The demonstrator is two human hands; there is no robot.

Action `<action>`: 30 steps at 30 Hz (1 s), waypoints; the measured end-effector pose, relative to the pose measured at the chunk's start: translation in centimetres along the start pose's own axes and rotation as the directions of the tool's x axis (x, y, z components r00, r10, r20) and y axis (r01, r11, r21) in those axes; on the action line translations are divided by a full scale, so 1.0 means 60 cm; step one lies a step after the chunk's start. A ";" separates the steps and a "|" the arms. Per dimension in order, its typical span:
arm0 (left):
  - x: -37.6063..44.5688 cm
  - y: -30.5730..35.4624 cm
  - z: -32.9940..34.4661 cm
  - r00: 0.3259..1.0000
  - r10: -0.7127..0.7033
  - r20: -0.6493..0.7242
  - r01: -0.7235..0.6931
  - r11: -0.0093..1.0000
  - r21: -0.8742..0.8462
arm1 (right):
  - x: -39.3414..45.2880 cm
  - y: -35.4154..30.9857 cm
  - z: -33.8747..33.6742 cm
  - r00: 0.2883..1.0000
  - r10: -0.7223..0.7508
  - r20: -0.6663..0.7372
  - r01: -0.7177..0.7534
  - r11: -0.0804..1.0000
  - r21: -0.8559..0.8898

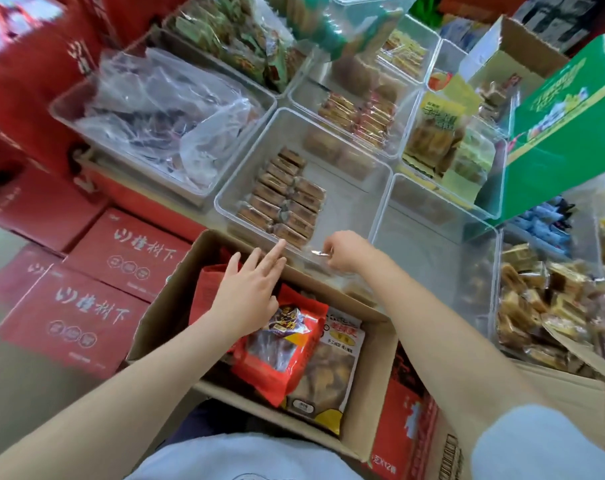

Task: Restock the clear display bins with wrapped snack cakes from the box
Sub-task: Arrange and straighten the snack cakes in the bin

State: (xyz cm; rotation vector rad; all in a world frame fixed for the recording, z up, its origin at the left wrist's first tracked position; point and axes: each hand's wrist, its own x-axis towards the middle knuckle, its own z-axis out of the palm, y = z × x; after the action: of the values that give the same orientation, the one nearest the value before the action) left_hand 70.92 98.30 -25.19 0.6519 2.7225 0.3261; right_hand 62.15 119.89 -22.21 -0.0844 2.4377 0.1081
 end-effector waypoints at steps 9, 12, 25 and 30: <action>-0.003 0.005 -0.001 1.000 -0.013 0.019 0.014 0.998 -0.063 | 0.045 -0.019 0.020 0.987 0.057 0.147 -0.078 0.987 0.141; -0.001 0.007 -0.004 1.000 -0.006 0.017 0.007 0.998 -0.063 | 0.033 -0.010 0.004 0.991 0.029 0.132 -0.058 0.974 0.219; -0.001 0.337 -0.013 0.943 0.328 -0.049 -0.323 0.876 -0.358 | -0.470 0.306 0.073 0.771 0.434 -0.466 0.102 0.639 0.763; -0.024 0.550 0.029 0.875 0.478 0.078 -0.366 0.759 -0.539 | -0.620 0.429 0.201 0.681 0.652 -0.333 -0.051 0.496 0.867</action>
State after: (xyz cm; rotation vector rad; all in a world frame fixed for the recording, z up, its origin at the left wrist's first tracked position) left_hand 85.90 126.61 -16.79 1.0645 2.1109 0.9893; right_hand 95.94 147.92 -5.91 1.0321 2.8523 -1.0435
